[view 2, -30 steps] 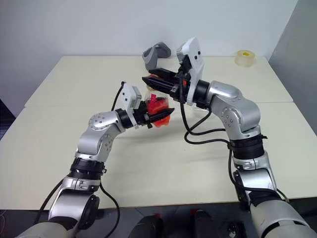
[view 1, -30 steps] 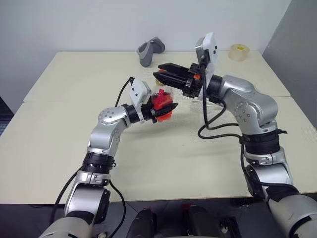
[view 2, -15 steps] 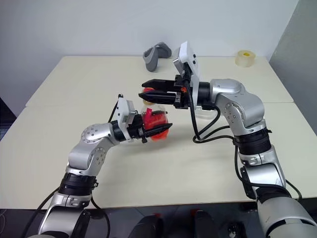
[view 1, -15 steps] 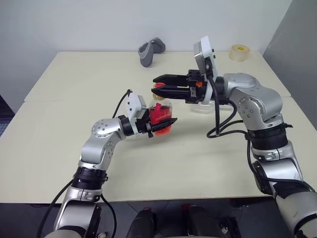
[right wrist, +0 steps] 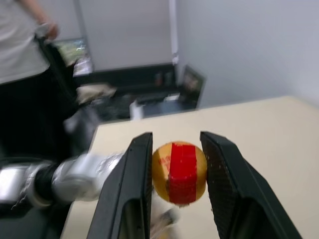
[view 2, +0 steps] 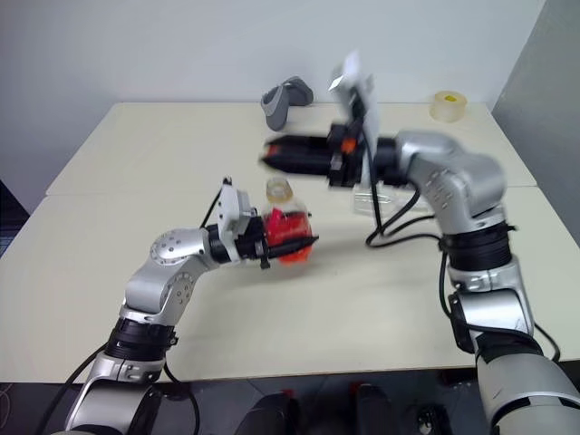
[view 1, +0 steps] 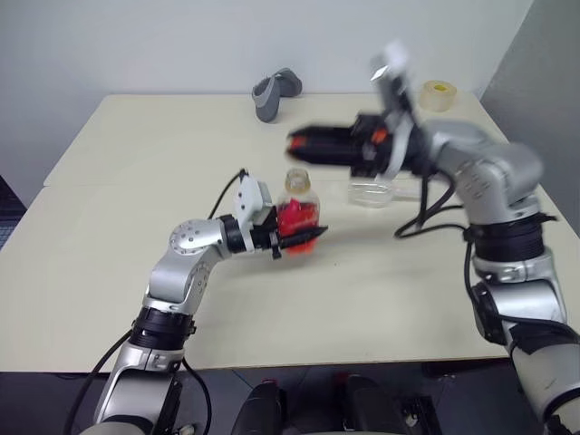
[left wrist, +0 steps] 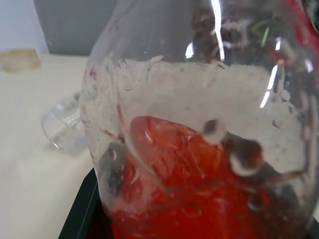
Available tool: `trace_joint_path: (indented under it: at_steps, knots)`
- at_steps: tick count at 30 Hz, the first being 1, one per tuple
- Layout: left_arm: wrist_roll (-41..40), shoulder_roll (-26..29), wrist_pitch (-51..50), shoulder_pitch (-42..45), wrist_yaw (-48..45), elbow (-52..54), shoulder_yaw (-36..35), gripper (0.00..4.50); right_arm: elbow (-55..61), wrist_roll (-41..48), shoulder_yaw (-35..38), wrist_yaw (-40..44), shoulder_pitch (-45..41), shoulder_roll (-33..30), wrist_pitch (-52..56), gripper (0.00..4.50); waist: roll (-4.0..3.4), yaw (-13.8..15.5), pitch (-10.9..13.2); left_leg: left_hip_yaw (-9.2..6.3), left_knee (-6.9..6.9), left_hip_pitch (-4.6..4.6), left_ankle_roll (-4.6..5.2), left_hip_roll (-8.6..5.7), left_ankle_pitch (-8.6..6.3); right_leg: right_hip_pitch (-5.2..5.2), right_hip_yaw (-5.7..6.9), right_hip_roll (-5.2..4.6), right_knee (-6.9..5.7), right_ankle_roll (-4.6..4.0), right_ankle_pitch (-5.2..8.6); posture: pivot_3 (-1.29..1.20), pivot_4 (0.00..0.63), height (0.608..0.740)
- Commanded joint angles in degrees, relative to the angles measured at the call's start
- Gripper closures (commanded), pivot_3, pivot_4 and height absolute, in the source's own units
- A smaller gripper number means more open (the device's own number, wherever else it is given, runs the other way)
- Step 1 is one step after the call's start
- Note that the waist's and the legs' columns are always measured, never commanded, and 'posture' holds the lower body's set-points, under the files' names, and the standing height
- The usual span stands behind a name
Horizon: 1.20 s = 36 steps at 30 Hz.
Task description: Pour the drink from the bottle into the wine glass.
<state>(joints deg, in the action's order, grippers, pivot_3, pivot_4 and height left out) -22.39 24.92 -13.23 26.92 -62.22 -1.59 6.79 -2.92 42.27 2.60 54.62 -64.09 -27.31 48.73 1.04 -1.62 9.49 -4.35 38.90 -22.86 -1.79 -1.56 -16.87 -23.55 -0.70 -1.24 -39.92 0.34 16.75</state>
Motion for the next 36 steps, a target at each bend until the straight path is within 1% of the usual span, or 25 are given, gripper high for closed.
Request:
trace_joint_path:
  at_steps: [1,5,9,12,15,18,21,22,24,27,30,33,36]
  knots:
    - [0.4,-0.1,3.3,2.0,-0.7,0.1,-0.7,2.28,2.4,4.7,2.3,-1.7,-0.1,0.3,5.8,3.32,0.00,0.0,0.0,-0.01,0.00,0.01,0.02,0.00,-0.01,0.01,0.01,0.00,-0.01,0.00,0.00,0.00,0.150,0.740]
    - [0.5,-0.4,3.5,2.5,-0.8,-0.5,-0.8,2.28,2.7,5.3,3.8,-4.2,0.0,1.2,6.7,3.32,-0.01,-0.1,0.0,0.01,0.00,0.03,0.11,0.04,-0.06,0.00,0.01,0.02,-0.09,0.00,0.00,0.00,0.150,0.740]
    - [0.7,-0.2,3.7,2.5,-0.3,-0.6,-1.1,2.28,5.3,-0.3,1.9,-5.4,3.4,0.7,-0.4,3.32,0.00,-0.1,0.0,0.04,-0.01,0.00,0.09,0.03,-0.05,0.00,-0.02,0.02,-0.04,0.00,0.00,0.00,0.150,0.740]
    - [0.6,-0.2,3.2,2.2,0.9,0.1,-1.7,2.28,10.1,-2.6,3.1,-9.6,10.8,0.1,-2.0,3.32,0.04,0.0,0.0,0.04,0.01,0.00,0.10,0.03,-0.05,0.04,-0.01,0.01,-0.02,0.00,0.00,0.00,0.150,0.740]
    - [0.4,0.0,2.7,1.6,1.5,1.0,-1.8,2.28,14.5,-3.7,4.0,-13.4,16.4,-0.3,-2.3,3.32,0.03,0.1,0.0,0.03,0.04,-0.01,0.10,0.02,-0.05,0.05,0.00,0.01,-0.05,0.01,-0.01,0.00,0.150,0.740]
    - [0.2,-0.5,2.1,1.2,3.3,1.7,-2.1,2.28,20.8,-5.8,6.7,-22.3,26.2,1.2,-1.9,3.32,0.04,0.1,0.0,0.00,0.00,0.00,0.07,0.04,-0.04,0.04,0.03,0.02,-0.04,0.00,0.00,0.00,0.150,0.740]
    - [0.2,-1.1,1.9,1.2,4.4,2.1,-1.8,2.28,25.5,-13.3,6.6,-33.3,35.8,2.3,-2.0,3.32,0.05,0.1,0.0,-0.02,-0.01,-0.01,0.06,0.05,-0.03,0.07,0.04,0.02,-0.04,0.00,0.00,0.00,0.150,0.740]
    - [0.2,-1.3,1.8,1.3,4.7,2.0,-1.7,2.28,26.9,-16.0,6.6,-37.1,39.1,3.1,-2.2,3.32,0.05,0.1,0.0,0.04,0.01,-0.01,0.06,0.04,-0.03,0.05,-0.02,0.02,-0.07,0.01,0.00,0.00,0.150,0.740]
    - [0.3,-1.9,1.8,1.5,5.2,1.7,-1.4,2.28,29.5,-19.6,5.5,-41.0,46.1,4.4,-3.5,3.32,0.05,0.1,0.0,0.02,0.00,0.03,0.06,0.03,-0.03,0.09,-0.01,0.03,-0.08,0.01,0.00,0.00,0.150,0.740]
    - [0.9,-2.4,2.5,1.5,5.1,1.2,-0.7,2.28,30.4,-22.2,5.5,-46.4,52.4,9.1,-4.9,3.32,0.03,0.0,0.0,0.06,-0.02,0.05,0.04,0.04,-0.02,0.07,-0.07,0.06,-0.09,0.01,0.00,0.00,0.150,0.740]
    - [1.1,-3.1,2.7,1.8,5.1,0.9,-0.2,2.28,29.5,-23.4,4.9,-48.7,55.2,13.3,-6.9,3.32,0.00,-0.3,0.0,0.12,-0.07,0.14,0.04,0.08,-0.02,0.08,-0.14,0.12,-0.11,0.01,0.00,0.00,0.150,0.740]
    - [1.0,-4.0,2.6,2.4,5.2,0.5,0.2,2.28,27.4,-24.0,4.8,-51.2,55.6,17.7,-7.9,3.32,-0.01,-0.3,0.0,0.11,-0.09,0.16,0.04,0.12,-0.02,0.09,-0.14,0.16,-0.10,0.01,0.01,0.00,0.150,0.740]
    - [1.2,-4.4,2.5,2.8,5.2,0.3,0.2,2.28,26.0,-24.6,4.8,-51.6,55.1,19.1,-8.6,3.32,0.00,-0.1,0.0,0.12,-0.07,0.16,0.04,0.09,-0.02,0.11,-0.14,0.15,-0.08,0.01,0.01,0.00,0.150,0.740]
